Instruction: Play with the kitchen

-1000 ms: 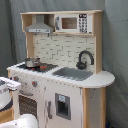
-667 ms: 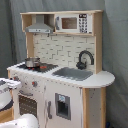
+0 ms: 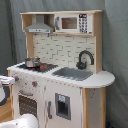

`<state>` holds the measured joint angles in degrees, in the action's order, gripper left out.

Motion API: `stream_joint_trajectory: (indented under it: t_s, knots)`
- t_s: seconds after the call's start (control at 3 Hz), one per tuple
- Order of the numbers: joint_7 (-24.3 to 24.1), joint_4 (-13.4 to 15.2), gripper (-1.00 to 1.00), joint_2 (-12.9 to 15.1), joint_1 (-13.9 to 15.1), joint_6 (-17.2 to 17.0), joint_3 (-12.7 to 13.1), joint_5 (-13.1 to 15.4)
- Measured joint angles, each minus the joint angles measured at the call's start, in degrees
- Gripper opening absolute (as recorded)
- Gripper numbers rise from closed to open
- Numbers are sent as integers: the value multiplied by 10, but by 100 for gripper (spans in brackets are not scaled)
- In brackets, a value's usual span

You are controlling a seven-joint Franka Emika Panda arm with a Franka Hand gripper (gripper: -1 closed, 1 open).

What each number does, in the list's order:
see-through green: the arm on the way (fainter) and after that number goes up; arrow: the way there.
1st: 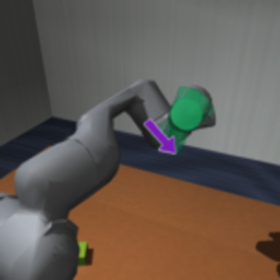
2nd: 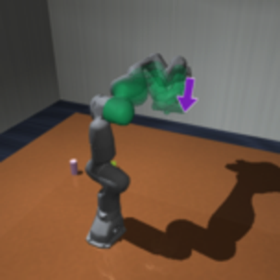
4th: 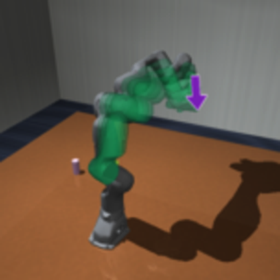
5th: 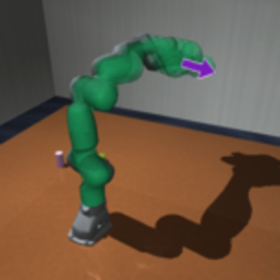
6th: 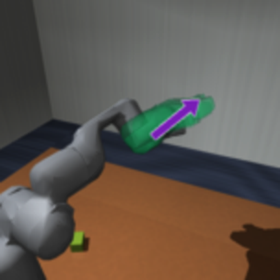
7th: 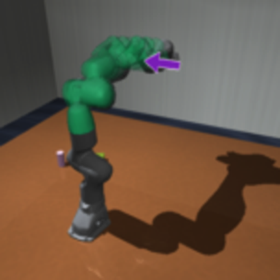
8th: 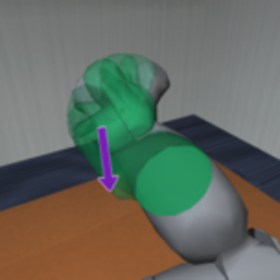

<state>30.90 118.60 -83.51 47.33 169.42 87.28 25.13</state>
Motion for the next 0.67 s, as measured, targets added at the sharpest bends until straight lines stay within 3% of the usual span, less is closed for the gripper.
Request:
stream_joint_trajectory:
  t_s: [0.33,0.67]
  knots:
    - [-1,0,100,7,-28,-45,-21,-12]
    - [-1,0,100,15,-33,-77,-50,-54]
